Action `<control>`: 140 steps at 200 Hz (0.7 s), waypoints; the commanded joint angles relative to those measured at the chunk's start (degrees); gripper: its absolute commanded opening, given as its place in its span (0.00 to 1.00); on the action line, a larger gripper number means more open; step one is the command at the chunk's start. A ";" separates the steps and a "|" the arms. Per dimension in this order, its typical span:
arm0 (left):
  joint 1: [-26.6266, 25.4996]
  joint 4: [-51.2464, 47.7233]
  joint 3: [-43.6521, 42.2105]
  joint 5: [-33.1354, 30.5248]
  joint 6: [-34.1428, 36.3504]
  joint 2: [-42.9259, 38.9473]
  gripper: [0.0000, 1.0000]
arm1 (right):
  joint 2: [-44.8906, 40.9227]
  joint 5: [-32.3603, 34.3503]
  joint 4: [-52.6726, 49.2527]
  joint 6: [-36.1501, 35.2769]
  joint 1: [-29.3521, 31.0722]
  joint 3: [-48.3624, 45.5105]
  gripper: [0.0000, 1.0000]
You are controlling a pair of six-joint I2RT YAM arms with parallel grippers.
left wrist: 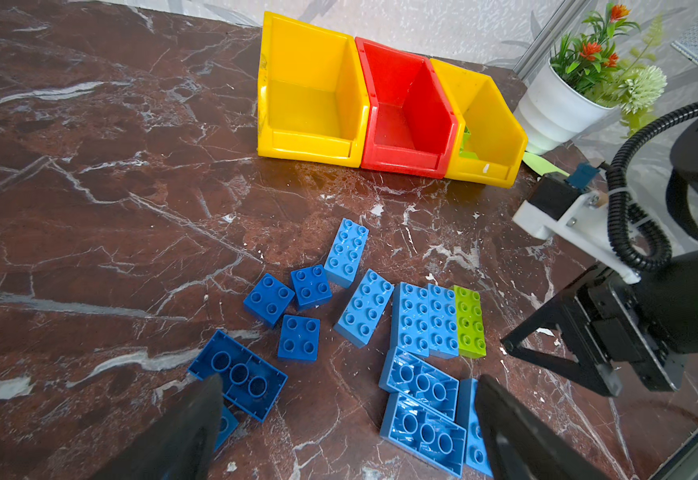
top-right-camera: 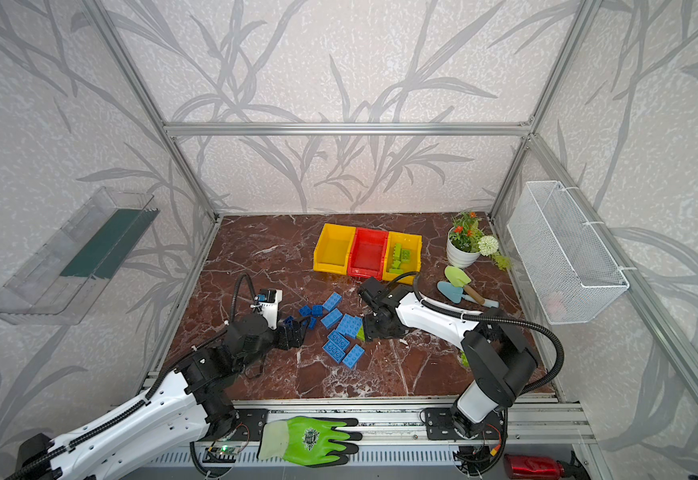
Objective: Sort the legos into containers by color
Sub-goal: 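Lower the right gripper onto the last lime-green 2x4 brick beside the blue bricks, then close the right gripper on the lime-green brick and lift it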
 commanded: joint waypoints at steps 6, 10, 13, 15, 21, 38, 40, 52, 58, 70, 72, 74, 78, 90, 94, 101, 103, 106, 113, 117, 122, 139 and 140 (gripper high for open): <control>-0.21 -1.94 -0.42 -0.82 -0.94 -1.05 0.94 | 2.14 -0.32 1.30 0.90 1.80 -0.04 0.69; -0.19 -2.08 -0.42 -0.93 -0.88 -1.08 0.94 | 2.49 -0.42 1.49 0.98 1.92 0.14 0.69; -0.19 -2.13 -0.38 -0.92 -0.90 -1.04 0.94 | 2.71 -0.44 1.49 0.99 2.13 0.32 0.69; -0.19 -2.18 -0.34 -0.96 -0.90 -1.03 0.94 | 2.81 -0.44 1.57 1.03 2.28 0.39 0.69; -0.24 -2.23 -0.33 -1.02 -0.96 -1.12 0.94 | 3.39 -0.49 1.70 1.07 2.50 0.69 0.69; -0.21 -2.55 -0.33 -1.15 -0.96 -1.31 0.94 | 4.57 -0.68 2.14 1.10 3.09 1.47 0.70; -0.21 -2.57 -0.33 -1.17 -0.89 -1.30 0.94 | 4.74 -0.70 2.17 1.15 3.20 1.49 0.70; -0.19 -2.82 -0.33 -1.41 -0.83 -1.45 0.94 | 5.60 -0.75 2.31 1.16 3.41 2.06 0.70; -0.19 -2.89 -0.25 -1.43 -0.76 -1.50 0.94 | 5.85 -0.71 2.40 1.14 3.47 2.27 0.70; -0.19 -2.98 -0.26 -1.73 -0.69 -1.65 0.94 | 6.60 -0.71 2.68 1.14 3.50 2.79 0.70; -0.19 -3.01 -0.32 -1.77 -0.69 -1.69 0.94 | 7.30 -0.75 2.68 1.16 3.50 2.79 0.70; -0.19 -3.02 -0.33 -1.78 -0.69 -1.66 0.94 | 7.54 -0.78 2.70 1.14 3.50 2.88 0.70; -0.19 -3.10 -0.33 -1.83 -0.61 -1.65 0.94 | 7.77 -0.79 2.84 1.16 3.50 3.12 0.71; -0.23 -3.19 -0.33 -1.96 -0.53 -1.74 0.94 | 8.63 -0.88 2.97 1.08 3.50 3.89 0.71; -0.21 -3.27 -0.33 -1.97 -0.56 -1.75 0.94 | 8.93 -0.81 2.95 1.08 3.53 4.16 0.71; -0.20 -3.34 -0.33 -2.11 -0.44 -1.81 0.94 | 9.38 -0.71 2.97 0.99 3.61 4.73 0.71; -0.21 -3.37 -0.29 -2.09 -0.46 -1.89 0.94 | 9.51 -0.71 2.97 0.99 3.59 4.79 0.70; -0.19 -3.45 -0.33 -2.13 -0.43 -1.83 0.94 | 9.69 -0.64 2.97 0.97 3.56 5.10 0.71; -0.19 -3.54 -0.33 -2.23 -0.41 -1.97 0.94 | 10.13 -0.54 2.88 0.84 3.58 5.63 0.71; -0.19 -3.55 -0.33 -2.39 -0.39 -1.94 0.94 | 10.37 -0.45 2.77 0.81 3.53 5.94 0.71; -0.19 -3.63 -0.29 -2.50 -0.34 -2.07 0.94 | 10.73 -0.44 2.63 0.75 3.55 6.31 0.71; -0.19 -3.61 -0.33 -2.82 -0.24 -2.19 0.94 | 11.78 -0.27 2.38 0.47 3.51 7.56 0.70; -0.19 -3.63 -0.33 -2.88 -0.25 -2.18 0.94 | 11.85 -0.27 2.41 0.47 3.55 7.65 0.70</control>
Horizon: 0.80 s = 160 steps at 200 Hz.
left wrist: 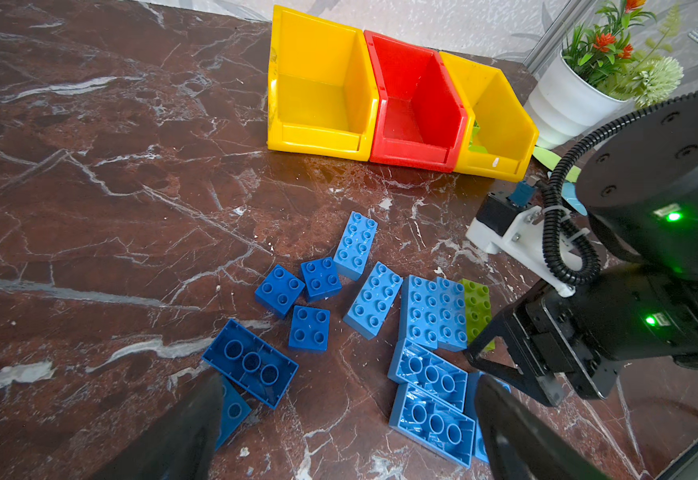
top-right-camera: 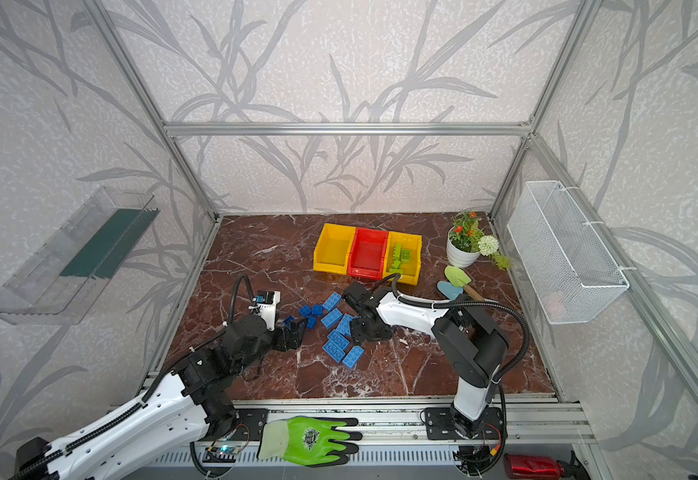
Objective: Sort the legos into containers by color
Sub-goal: 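Close the right gripper on the lime-green brick and lift it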
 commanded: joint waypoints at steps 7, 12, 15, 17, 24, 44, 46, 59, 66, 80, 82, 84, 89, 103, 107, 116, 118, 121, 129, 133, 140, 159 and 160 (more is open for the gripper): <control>-0.19 -1.10 -0.40 -2.16 -0.13 -0.99 0.94 | 1.84 0.34 -0.72 -0.21 0.39 2.83 0.70; -0.19 -1.10 -0.44 -2.20 -0.15 -1.04 0.94 | 2.09 0.50 -0.75 -0.28 0.32 3.08 0.70; -0.19 -1.10 -0.42 -2.24 -0.14 -1.05 0.94 | 2.31 0.56 -0.81 -0.30 0.31 3.24 0.71; -0.19 -1.10 -0.42 -2.27 -0.11 -1.06 0.94 | 2.42 0.60 -0.81 -0.31 0.31 3.32 0.71; -0.21 -1.01 -0.50 -2.34 -0.07 -1.06 0.94 | 2.84 0.74 -0.92 -0.39 0.31 3.70 0.70; -0.19 -0.82 -0.68 -2.67 -0.09 -1.10 0.94 | 3.86 1.17 -1.23 -0.49 0.30 4.51 0.70; -0.19 -0.83 -0.75 -2.69 -0.03 -1.05 0.94 | 3.98 1.21 -1.27 -0.48 0.30 4.56 0.70; -0.19 -0.56 -0.82 -2.87 -0.07 -1.06 0.94 | 4.43 1.78 -1.45 -0.48 0.23 5.08 0.70; -0.19 -0.44 -0.90 -2.95 -0.02 -1.04 0.94 | 4.53 2.07 -1.52 -0.48 0.22 5.33 0.70; -0.19 -0.35 -0.93 -3.22 -0.15 -1.04 0.94 | 4.66 2.43 -1.69 -0.48 -0.09 5.53 0.70; -0.21 -0.34 -0.96 -3.22 -0.11 -1.04 0.94 | 4.66 2.45 -1.65 -0.48 -0.12 5.56 0.70; -0.24 -0.32 -0.95 -3.18 -0.17 -1.04 0.94 | 4.70 2.45 -1.73 -0.48 -0.20 5.61 0.70; -0.19 -0.31 -0.95 -3.29 -0.19 -0.97 0.94 | 4.79 2.46 -1.78 -0.48 -0.42 5.64 0.69; -0.19 -0.18 -0.95 -3.40 -0.19 -1.03 0.94 | 4.92 2.54 -1.88 -0.40 -0.98 5.63 0.68; -0.19 -0.14 -0.95 -3.45 -0.15 -1.00 0.94 | 4.92 2.53 -1.91 -0.39 -1.24 5.61 0.67; -0.19 -0.04 -0.93 -3.40 -0.17 -0.87 0.94 | 4.92 2.45 -1.92 -0.48 -1.68 5.36 0.66; -0.19 -0.04 -0.94 -3.42 -0.16 -0.86 0.94 | 4.92 2.41 -1.90 -0.53 -1.75 5.34 0.65; -0.19 -0.05 -0.95 -3.48 -0.13 -0.86 0.94 | 4.85 2.37 -1.92 -0.53 -1.85 5.26 0.65; -0.19 0.11 -0.95 -3.49 -0.09 -0.77 0.94 | 4.79 2.28 -2.01 -0.65 -2.21 4.97 0.62; -0.23 0.16 -0.95 -3.61 -0.05 -0.71 0.94 | 4.76 2.19 -2.04 -0.70 -2.31 4.87 0.61; -0.19 0.33 -0.95 -3.64 -0.07 -0.58 0.94 | 4.67 2.13 -2.04 -0.75 -2.54 4.54 0.58; -0.21 1.06 -1.04 -3.58 -0.08 -0.05 0.94 | 4.20 2.00 -1.88 -0.92 -2.94 3.67 0.49; -0.20 1.17 -1.04 -3.62 -0.05 -0.06 0.94 | 4.17 2.01 -1.88 -0.92 -2.94 3.65 0.48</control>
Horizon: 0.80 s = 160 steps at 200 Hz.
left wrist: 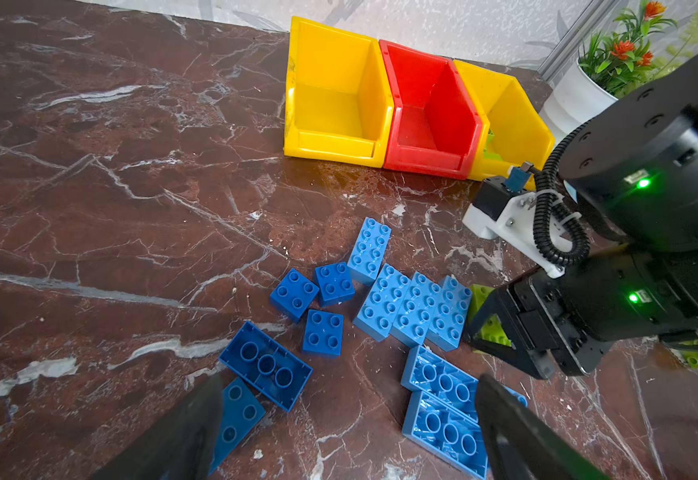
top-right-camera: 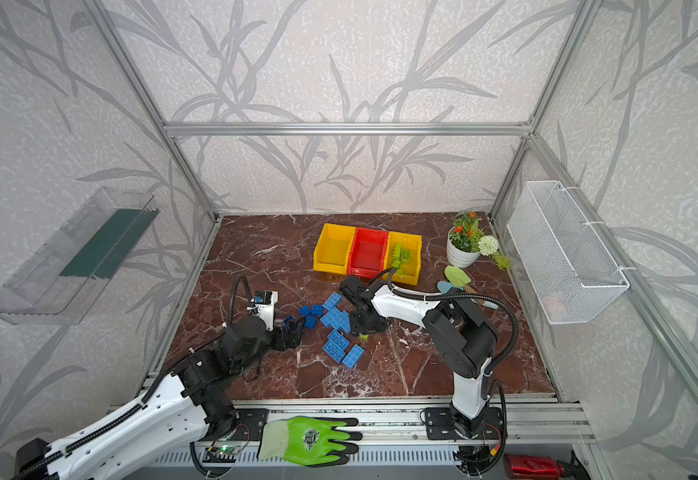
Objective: Sort the legos into containers by color
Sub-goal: 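Close the right gripper on the lime-green brick and lift it, then carry the lime-green brick into the yellow bin nearest the pot and release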
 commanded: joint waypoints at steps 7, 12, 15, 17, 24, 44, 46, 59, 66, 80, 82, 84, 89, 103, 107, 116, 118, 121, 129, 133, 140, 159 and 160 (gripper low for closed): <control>-0.19 1.30 -0.36 -1.32 -0.05 0.59 0.94 | 0.09 0.46 -1.51 -0.44 -0.72 -1.19 0.45; -0.19 1.56 -0.31 -1.30 -0.02 0.90 0.94 | -0.04 0.46 -1.51 -0.48 -0.84 -1.35 0.43; -0.19 1.74 -0.28 -1.22 -0.03 1.08 0.94 | -0.09 0.46 -1.52 -0.52 -0.89 -1.49 0.42; -0.19 1.88 -0.23 -1.26 -0.01 1.16 0.94 | -0.16 0.40 -1.50 -0.53 -0.96 -1.54 0.42; -0.19 2.19 -0.12 -1.06 0.09 1.63 0.94 | -0.37 0.46 -1.52 -0.53 -1.06 -1.77 0.39; -0.21 2.60 0.88 -0.86 0.33 3.34 0.94 | -1.30 0.72 -1.86 -0.86 -1.57 -2.31 0.32; -0.19 2.53 0.98 -0.79 0.41 3.53 0.94 | -1.41 0.79 -1.91 -0.92 -1.63 -2.38 0.31; -0.19 2.35 1.94 -0.94 0.44 4.82 0.94 | -2.46 1.07 -2.29 -1.22 -2.18 -2.49 0.28; -0.19 2.44 2.44 -0.89 0.64 5.57 0.94 | -3.16 1.23 -2.60 -1.55 -2.64 -2.43 0.27; -0.19 2.84 3.45 -0.94 0.91 7.24 0.94 | -4.66 1.33 -3.44 -2.31 -3.95 -2.09 0.25; -0.19 2.90 3.60 -0.92 1.01 7.47 0.94 | -4.89 1.34 -3.58 -2.47 -4.14 -1.99 0.25; -0.19 3.00 3.77 -0.88 1.08 7.63 0.94 | -5.23 1.36 -3.66 -2.62 -4.34 -1.97 0.25; -0.19 3.32 4.08 -0.74 1.32 8.29 0.94 | -5.90 1.40 -4.08 -2.99 -4.88 -1.65 0.24; -0.19 4.16 5.23 -0.60 1.71 10.31 0.94 | -7.73 1.56 -5.21 -4.30 -6.92 -0.47 0.23; -0.19 4.38 5.62 -0.43 1.84 10.88 0.94 | -7.86 1.60 -5.49 -4.74 -7.53 -0.02 0.24; -0.21 4.83 6.57 -0.19 2.25 12.29 0.94 | -9.33 1.69 -6.19 -5.79 -9.40 1.05 0.23; -0.26 4.85 6.82 -0.17 2.25 12.66 0.94 | -9.59 1.69 -6.38 -6.08 -9.81 1.40 0.23; -0.19 4.85 7.25 -0.18 2.33 13.20 0.94 | -9.82 1.69 -6.53 -6.47 -10.44 1.91 0.23; -0.19 4.92 8.27 -0.03 2.72 14.64 0.94 | -10.04 1.66 -7.04 -7.44 -12.29 3.31 0.23; -0.25 5.07 8.92 0.03 3.02 15.46 0.94 | -10.02 1.57 -7.27 -7.94 -13.16 4.34 0.24; -0.20 5.21 9.86 0.27 3.60 16.76 0.94 | -9.82 1.38 -7.60 -8.84 -14.80 6.13 0.23; -0.16 5.87 12.48 1.18 4.90 20.30 0.94 | -8.49 0.88 -8.25 -10.90 -18.80 11.85 0.23; -0.13 5.89 12.61 1.26 4.89 20.49 0.94 | -8.49 0.85 -8.27 -10.94 -18.99 12.02 0.24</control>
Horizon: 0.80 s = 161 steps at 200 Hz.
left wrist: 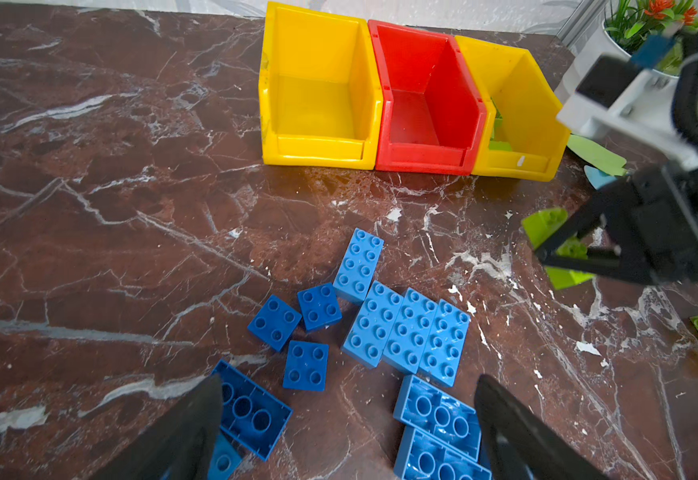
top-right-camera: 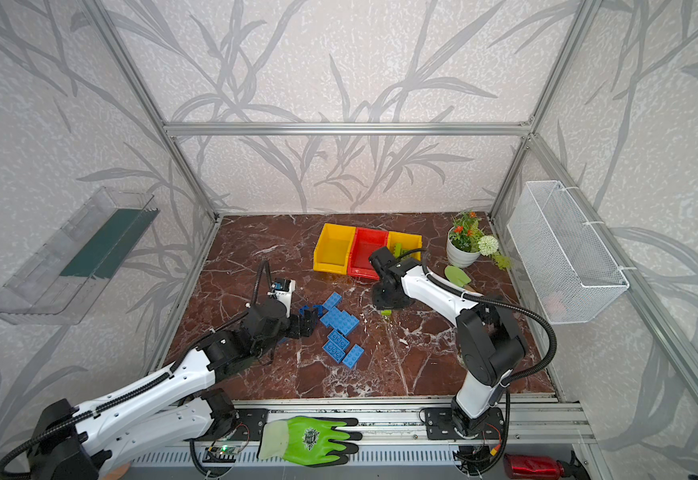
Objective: Sort the legos into containers by color
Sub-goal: 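Carry the lime-green brick into the yellow bin nearest the pot and release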
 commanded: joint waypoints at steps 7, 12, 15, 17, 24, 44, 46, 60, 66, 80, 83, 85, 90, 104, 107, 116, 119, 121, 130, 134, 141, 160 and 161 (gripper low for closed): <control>-0.11 1.92 4.48 1.13 2.52 4.32 0.94 | 2.02 0.00 -2.55 -4.62 -5.26 8.95 0.24; -0.10 2.01 5.16 1.37 2.86 5.14 0.94 | 2.97 0.02 -2.68 -5.09 -5.93 10.72 0.24; -0.10 2.05 5.52 1.48 2.91 5.66 0.94 | 3.58 0.07 -2.74 -5.47 -6.29 11.54 0.23; -0.10 2.16 5.82 1.58 3.01 5.97 0.94 | 4.01 0.28 -2.82 -5.67 -6.50 12.16 0.23; -0.10 2.37 6.53 1.92 3.13 7.02 0.94 | 5.50 0.77 -2.91 -6.22 -7.35 14.90 0.23; -0.12 2.82 8.50 2.54 3.40 9.70 0.94 | 10.37 1.59 -3.37 -7.00 -9.46 21.46 0.24; -0.15 2.81 8.68 2.66 3.37 9.90 0.94 | 10.89 1.60 -3.44 -7.07 -9.69 22.09 0.24; -0.05 2.78 9.99 2.98 3.47 11.40 0.94 | 14.49 1.69 -4.17 -7.32 -11.19 26.24 0.24; -0.01 2.71 10.41 3.19 3.53 11.83 0.94 | 15.99 1.69 -4.33 -7.40 -11.78 27.91 0.24; -0.05 2.40 11.32 3.32 3.68 12.91 0.94 | 19.28 1.70 -5.24 -7.68 -12.77 31.72 0.24; -0.06 2.33 11.49 3.26 3.75 13.15 0.94 | 20.00 1.58 -5.46 -7.72 -12.95 32.45 0.24; -0.02 2.21 11.60 3.25 3.72 13.20 0.94 | 20.44 1.54 -5.69 -7.76 -13.05 32.90 0.24; -0.01 2.03 11.76 3.17 3.82 13.36 0.94 | 21.42 1.48 -5.93 -7.96 -13.24 34.21 0.24; 0.08 1.72 12.17 2.84 4.01 13.82 0.94 | 23.91 1.80 -6.76 -8.32 -13.43 36.99 0.24; 0.07 1.65 12.19 2.84 4.06 13.86 0.94 | 24.28 1.85 -6.90 -8.44 -13.43 37.43 0.24; 0.12 1.58 12.39 2.60 4.12 13.99 0.94 | 25.55 2.09 -7.40 -8.56 -13.43 38.82 0.25; 0.15 1.54 12.41 2.58 4.15 14.03 0.94 | 25.88 2.09 -7.62 -8.58 -13.43 39.25 0.25; 0.16 1.48 12.47 2.51 4.15 14.08 0.94 | 26.13 2.06 -7.62 -8.69 -13.45 39.54 0.25; 0.17 1.40 12.60 2.44 4.28 14.22 0.94 | 27.03 1.95 -8.19 -8.84 -13.44 40.67 0.28; 0.12 1.36 12.71 2.39 4.40 14.29 0.94 | 27.41 1.78 -8.30 -8.85 -13.43 41.14 0.30; 0.16 1.32 12.79 2.32 4.34 14.38 0.94 | 27.72 1.50 -8.66 -8.94 -13.43 41.68 0.37; 0.21 1.21 12.98 2.20 4.54 14.64 0.94 | 27.81 0.41 -8.67 -9.20 -13.43 42.43 0.59; 0.19 1.17 13.03 2.15 4.52 14.65 0.94 | 27.76 0.35 -8.67 -9.20 -13.43 42.44 0.60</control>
